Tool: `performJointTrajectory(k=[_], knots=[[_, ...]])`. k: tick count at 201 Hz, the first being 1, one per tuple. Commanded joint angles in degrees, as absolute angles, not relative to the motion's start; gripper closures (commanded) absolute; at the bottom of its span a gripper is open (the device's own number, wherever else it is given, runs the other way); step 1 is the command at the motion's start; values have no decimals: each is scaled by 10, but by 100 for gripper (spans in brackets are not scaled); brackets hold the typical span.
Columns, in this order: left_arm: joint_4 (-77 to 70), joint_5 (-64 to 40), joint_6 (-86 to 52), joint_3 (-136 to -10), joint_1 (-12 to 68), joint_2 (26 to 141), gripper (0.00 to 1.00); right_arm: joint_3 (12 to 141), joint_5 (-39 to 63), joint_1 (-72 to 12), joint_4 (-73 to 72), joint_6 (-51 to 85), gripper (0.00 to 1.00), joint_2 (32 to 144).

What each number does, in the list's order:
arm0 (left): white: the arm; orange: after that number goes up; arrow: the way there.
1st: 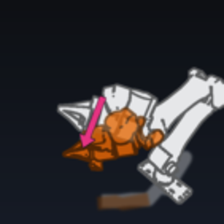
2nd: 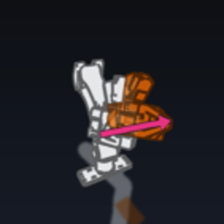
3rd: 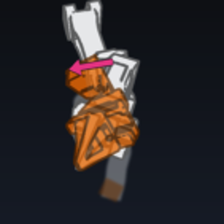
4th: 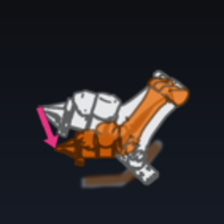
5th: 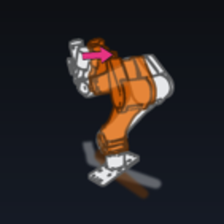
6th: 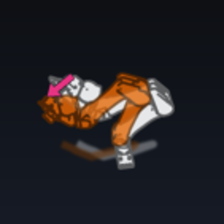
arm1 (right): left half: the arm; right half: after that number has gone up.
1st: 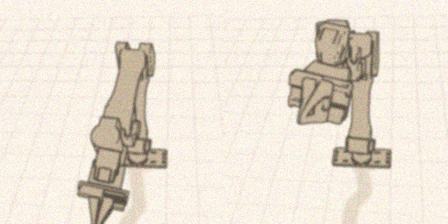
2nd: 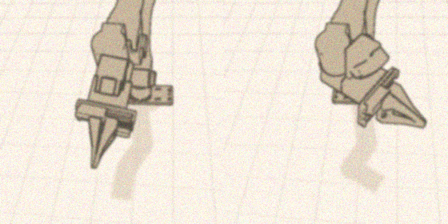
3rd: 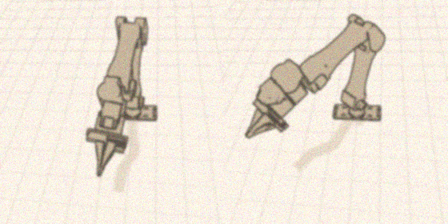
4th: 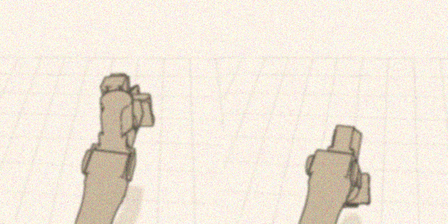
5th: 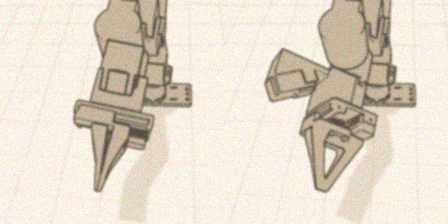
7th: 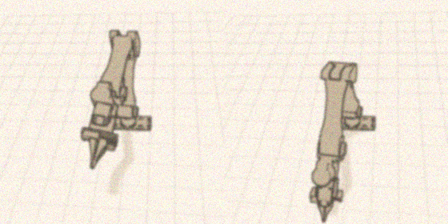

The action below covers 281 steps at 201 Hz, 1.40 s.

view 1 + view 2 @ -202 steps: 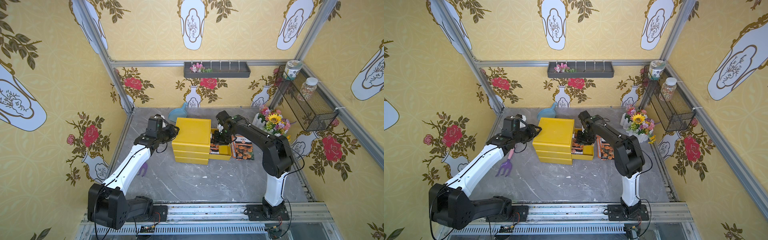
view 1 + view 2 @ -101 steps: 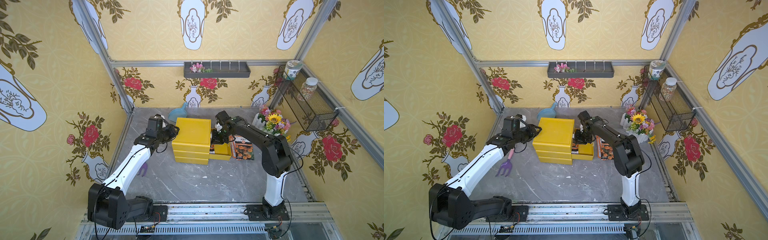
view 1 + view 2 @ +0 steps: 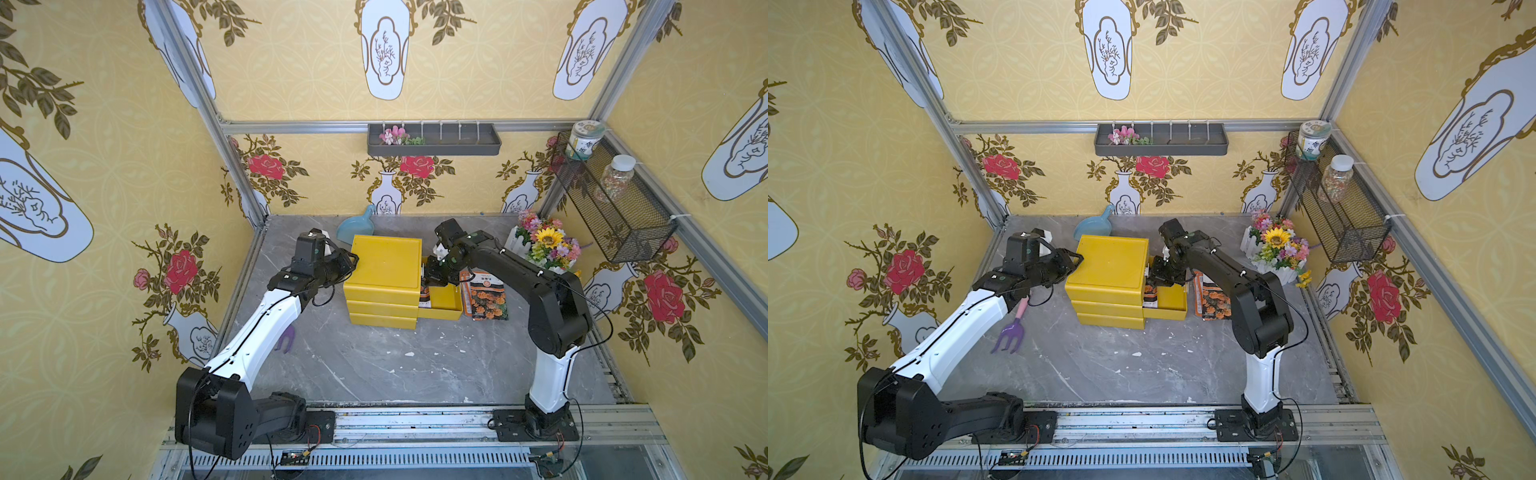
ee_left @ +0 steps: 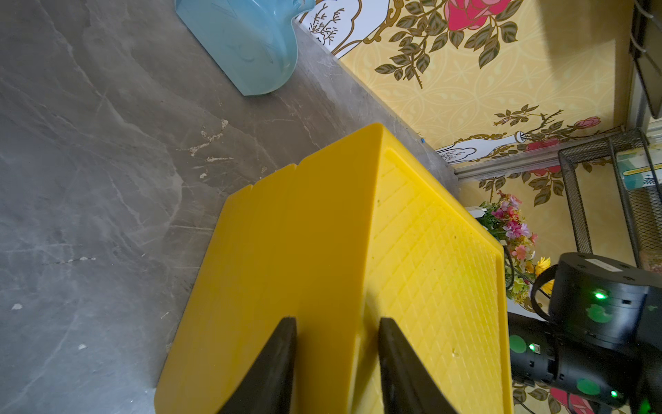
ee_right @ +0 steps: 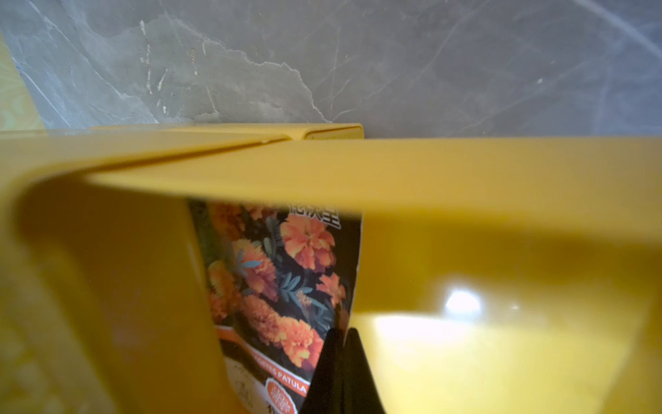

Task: Take the seed bags out of the drawer
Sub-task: Pick up the seed packet from the drawer, then place the seed packet at the center of the board.

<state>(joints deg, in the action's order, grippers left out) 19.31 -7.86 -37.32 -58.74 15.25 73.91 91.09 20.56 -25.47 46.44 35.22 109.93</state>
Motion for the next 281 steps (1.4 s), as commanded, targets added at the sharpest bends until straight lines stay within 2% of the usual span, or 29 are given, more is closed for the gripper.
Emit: performJointTrajectory(k=[1, 71, 182, 281], knots=[[338, -58, -359, -577, 152, 746, 58, 930, 175, -253, 506, 323, 100, 1086], [339, -56, -360, -577, 152, 746, 58, 962, 116, -237, 575, 270, 100, 1065], [331, -61, -366, -569, 152, 747, 58, 958, 107, -167, 615, 210, 100, 996], [328, -63, -367, -570, 152, 749, 58, 952, 128, -18, 605, 185, 100, 921]])
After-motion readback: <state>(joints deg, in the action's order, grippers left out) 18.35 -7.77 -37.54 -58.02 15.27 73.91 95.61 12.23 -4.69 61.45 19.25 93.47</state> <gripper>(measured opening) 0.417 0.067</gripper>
